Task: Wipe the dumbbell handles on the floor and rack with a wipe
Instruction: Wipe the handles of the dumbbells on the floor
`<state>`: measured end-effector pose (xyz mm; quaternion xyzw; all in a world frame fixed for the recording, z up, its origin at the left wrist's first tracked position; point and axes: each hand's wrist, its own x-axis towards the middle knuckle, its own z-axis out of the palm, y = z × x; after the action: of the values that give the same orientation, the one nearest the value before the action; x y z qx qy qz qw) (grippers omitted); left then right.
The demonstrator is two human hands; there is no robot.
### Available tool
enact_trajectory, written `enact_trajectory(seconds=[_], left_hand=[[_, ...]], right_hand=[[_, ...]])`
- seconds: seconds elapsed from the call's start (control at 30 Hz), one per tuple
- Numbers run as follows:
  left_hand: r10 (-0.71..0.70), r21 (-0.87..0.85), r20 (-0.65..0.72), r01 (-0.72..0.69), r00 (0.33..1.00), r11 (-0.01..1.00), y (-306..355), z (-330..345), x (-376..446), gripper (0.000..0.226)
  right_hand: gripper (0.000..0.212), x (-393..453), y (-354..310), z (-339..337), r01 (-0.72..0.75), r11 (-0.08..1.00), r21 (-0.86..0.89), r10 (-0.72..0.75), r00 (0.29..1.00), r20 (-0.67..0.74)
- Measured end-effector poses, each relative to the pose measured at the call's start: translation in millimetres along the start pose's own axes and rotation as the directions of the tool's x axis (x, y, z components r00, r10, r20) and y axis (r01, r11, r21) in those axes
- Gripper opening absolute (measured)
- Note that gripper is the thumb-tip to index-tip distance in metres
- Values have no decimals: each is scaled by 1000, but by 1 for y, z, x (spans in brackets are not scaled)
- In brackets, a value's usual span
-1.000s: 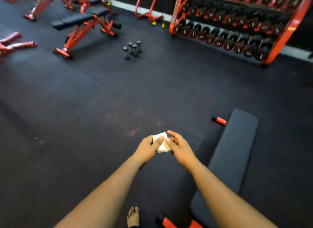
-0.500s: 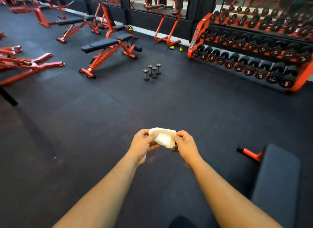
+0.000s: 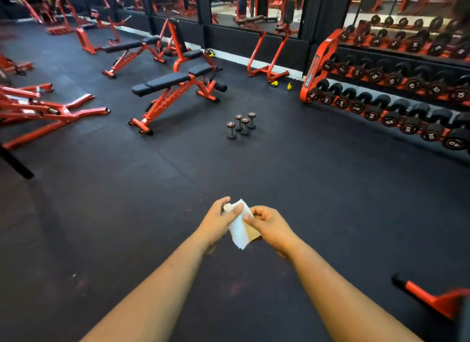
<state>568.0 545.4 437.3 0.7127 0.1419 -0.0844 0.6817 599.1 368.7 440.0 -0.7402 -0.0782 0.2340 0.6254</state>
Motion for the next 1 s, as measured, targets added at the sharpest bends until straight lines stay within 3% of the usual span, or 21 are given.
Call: enact_trajectory(seconds=[0.07,0.13,0.33,0.53,0.63,1.0], left_hand=[[-146,-71,126,156,981,985,12,1,26,65],[-195,-115,110,208,975,971,19,-2,55,56],[-69,-211,-99,46,993,976,47,-31,170,28],[84,-192,69,-69,994,979,96,-79,287,24],[115,-189,63,-102,991,977,129,-102,342,17],[17,-230,90,4,996,973,210,-133,556,34]], right_hand=[[11,36,-15,-9,-5,1000,25,6,999,-53],[11,69,-25,-16,-21,998,58,26,997,-78],[11,181,-46,-37,-35,999,13,36,992,-121],[17,303,-96,-45,-13,997,82,25,989,-143],[18,359,-126,-53,13,992,122,0,994,-112],[27,576,-169,-122,40,993,113,-37,999,-31]])
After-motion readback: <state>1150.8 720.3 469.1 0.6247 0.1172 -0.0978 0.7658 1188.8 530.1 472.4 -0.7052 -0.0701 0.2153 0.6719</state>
